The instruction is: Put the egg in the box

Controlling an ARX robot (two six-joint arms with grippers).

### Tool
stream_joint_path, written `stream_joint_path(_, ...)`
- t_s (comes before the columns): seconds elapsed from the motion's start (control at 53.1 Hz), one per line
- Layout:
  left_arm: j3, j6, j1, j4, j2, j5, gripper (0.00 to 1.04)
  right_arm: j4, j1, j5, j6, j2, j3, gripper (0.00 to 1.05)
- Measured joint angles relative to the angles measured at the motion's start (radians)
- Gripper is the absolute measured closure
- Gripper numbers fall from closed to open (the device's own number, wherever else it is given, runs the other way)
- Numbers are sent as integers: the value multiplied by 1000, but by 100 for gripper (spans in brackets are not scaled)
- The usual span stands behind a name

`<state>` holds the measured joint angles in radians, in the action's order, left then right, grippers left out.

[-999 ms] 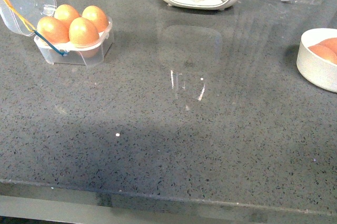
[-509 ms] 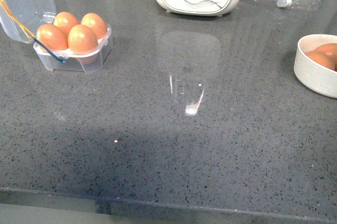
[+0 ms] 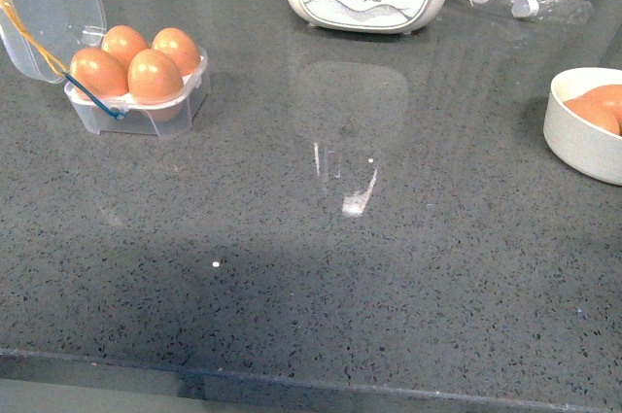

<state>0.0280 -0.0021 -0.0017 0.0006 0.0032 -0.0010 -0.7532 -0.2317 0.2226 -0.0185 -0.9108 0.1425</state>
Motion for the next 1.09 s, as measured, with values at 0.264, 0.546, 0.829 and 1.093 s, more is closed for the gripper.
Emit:
stream_joint_path(0.264, 0, 0, 0, 0, 0, 0, 7, 99, 83, -80, 8, 168, -68, 102)
stream_joint_path(0.546, 0, 0, 0, 0, 0, 0, 7, 145, 184, -203, 8, 288, -135, 102)
stream_joint_path(0.829, 0, 0, 0, 0, 0, 0, 7, 328, 228, -222, 8, 482, -137, 102)
stream_joint_path(1.093, 0, 0, 0, 0, 0, 0, 7, 425, 228, -222, 8, 585, -137, 102)
